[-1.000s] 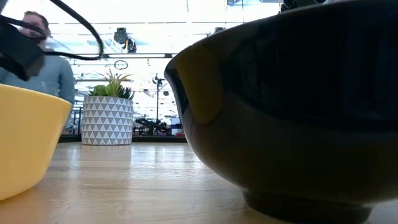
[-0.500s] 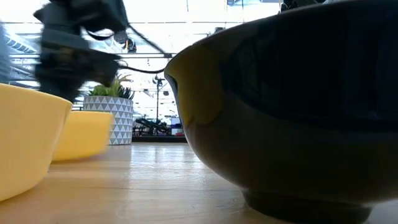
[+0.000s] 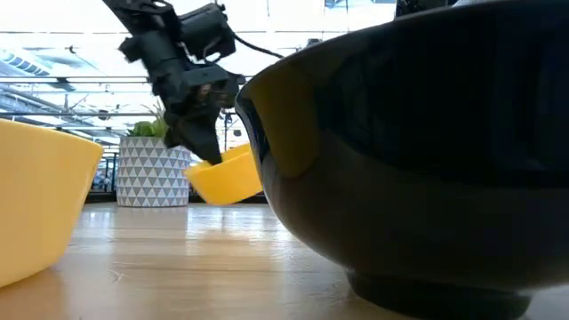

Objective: Pick & Place Mini bowls
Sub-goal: Stack the left yellow bowl on top of the yellow bowl on the shelf

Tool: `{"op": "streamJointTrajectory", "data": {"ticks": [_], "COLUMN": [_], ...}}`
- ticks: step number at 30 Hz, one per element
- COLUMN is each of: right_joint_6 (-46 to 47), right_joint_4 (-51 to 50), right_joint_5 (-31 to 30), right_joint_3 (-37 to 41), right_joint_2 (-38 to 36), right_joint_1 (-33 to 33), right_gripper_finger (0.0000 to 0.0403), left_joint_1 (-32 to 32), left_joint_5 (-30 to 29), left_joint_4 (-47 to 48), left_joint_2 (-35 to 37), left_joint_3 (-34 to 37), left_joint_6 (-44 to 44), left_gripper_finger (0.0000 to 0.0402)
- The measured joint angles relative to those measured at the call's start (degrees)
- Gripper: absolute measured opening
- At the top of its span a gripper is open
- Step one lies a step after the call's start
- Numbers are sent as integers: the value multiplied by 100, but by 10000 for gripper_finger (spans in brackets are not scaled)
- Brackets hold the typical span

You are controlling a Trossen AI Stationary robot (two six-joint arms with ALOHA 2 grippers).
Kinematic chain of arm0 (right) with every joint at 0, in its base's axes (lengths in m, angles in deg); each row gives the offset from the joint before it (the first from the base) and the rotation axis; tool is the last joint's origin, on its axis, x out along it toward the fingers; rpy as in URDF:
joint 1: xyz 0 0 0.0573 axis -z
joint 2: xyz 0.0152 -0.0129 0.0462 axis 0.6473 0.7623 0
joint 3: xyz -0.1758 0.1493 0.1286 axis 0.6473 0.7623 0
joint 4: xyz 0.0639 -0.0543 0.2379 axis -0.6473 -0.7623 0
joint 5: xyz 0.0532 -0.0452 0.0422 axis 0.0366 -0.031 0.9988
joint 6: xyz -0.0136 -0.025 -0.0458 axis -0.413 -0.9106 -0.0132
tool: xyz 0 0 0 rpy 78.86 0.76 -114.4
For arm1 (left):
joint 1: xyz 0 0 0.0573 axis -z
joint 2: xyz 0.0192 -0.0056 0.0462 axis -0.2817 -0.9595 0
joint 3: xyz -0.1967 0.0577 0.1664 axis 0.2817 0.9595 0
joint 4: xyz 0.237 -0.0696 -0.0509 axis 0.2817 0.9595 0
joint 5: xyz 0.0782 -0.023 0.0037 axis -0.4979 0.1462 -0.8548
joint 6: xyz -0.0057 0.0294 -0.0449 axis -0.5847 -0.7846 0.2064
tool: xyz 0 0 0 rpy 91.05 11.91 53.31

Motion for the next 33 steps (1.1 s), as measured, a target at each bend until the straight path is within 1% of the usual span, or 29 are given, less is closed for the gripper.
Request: {"op": "streamJointTrajectory", "data": {"ticks": [3, 9, 15, 19, 24, 33], "right_joint_6": [4, 259, 438, 455, 501, 562], "right_joint_4": [34, -66, -129, -160, -160, -162], "right_joint_5": [0, 15, 20, 166, 446, 461], "right_joint_3": [-4, -4, -4, -4, -4, -4], "right_joint_2": [0, 0, 0, 0, 0, -2], "right_joint_1": [0, 0, 2, 2, 0, 0], "right_gripper_finger": [132, 132, 132, 132, 132, 132], "left_joint_1": [-107, -283, -370, -399, -411, -412], "left_joint_5": [2, -149, -345, -432, -493, -494], "left_joint_4": [249, 1172, 1570, 1579, 1581, 1592], "left_joint_2": [-442, -1383, -1955, -2034, -2020, -2008], "left_joint_3": [-516, -1581, -2321, -2502, -2518, -2520], "left_joint_6": [-469, -1165, -1642, -1751, -1611, -1565], "left_gripper_finger": [20, 20, 21, 21, 22, 24]}}
